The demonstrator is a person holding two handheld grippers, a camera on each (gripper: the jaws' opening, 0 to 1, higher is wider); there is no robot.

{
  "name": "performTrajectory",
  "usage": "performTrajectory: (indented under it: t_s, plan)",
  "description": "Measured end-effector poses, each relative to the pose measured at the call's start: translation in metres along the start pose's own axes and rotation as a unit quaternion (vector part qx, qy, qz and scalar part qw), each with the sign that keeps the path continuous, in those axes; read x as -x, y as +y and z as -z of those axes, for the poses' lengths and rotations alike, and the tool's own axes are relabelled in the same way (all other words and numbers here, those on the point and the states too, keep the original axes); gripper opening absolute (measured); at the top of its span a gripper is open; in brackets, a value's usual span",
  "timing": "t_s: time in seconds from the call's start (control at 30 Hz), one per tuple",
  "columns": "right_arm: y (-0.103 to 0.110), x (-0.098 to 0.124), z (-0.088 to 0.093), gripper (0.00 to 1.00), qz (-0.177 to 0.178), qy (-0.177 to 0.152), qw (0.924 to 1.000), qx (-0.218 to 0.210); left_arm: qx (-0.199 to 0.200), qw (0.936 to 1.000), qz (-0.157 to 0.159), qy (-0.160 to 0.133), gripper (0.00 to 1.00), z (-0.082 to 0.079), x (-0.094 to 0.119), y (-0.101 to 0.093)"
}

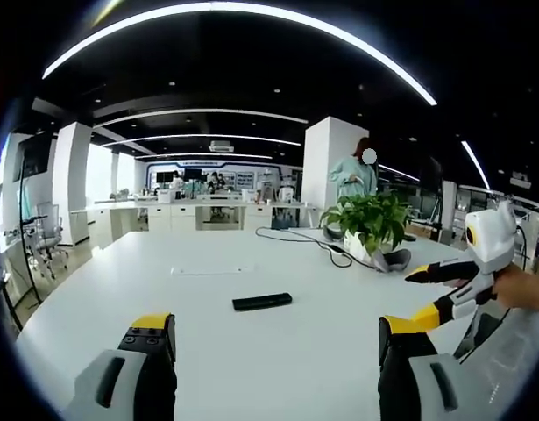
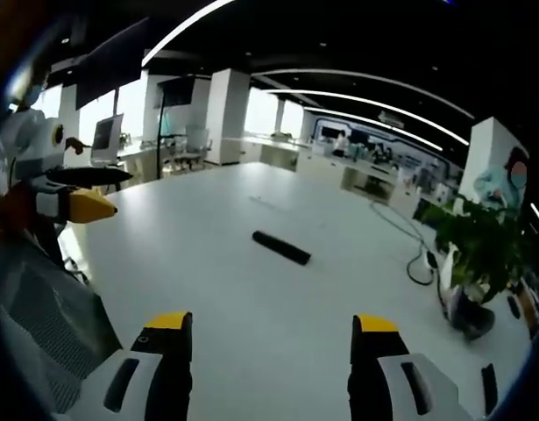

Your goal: Press the specified remote control buttons in sequence, fully releasing each button before pressing the next.

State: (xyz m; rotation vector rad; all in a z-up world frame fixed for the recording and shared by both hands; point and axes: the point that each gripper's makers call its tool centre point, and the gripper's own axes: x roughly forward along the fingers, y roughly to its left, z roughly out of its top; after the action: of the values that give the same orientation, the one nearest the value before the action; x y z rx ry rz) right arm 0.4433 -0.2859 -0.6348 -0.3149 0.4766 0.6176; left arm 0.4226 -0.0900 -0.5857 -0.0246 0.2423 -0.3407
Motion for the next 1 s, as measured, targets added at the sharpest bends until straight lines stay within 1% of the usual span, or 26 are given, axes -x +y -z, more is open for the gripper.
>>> performTrajectory:
  t_s: [0.3, 0.57, 1.0]
  plan:
    - [-0.0006, -0.0006, 0.0014, 0.72, 0.0, 0.003, 1.0, -0.001, -0.002, 0.9999, 0.003, 0.011, 1.0, 0.004, -0.0013, -0.0015]
    - [0.0014, -0.0016, 0.0029, 0.72, -0.002, 0.007, 1.0, 0.006, -0.008, 0.9999, 0.001, 0.013, 1.0, 0.0049, -0.0014, -0.0005]
    - [0.0021, -0.0027, 0.0041, 0.71, -0.005, 0.01, 0.9999, 0.009, -0.014, 0.9997, 0.005, 0.017, 1.0, 0.0066, -0.0026, -0.0027]
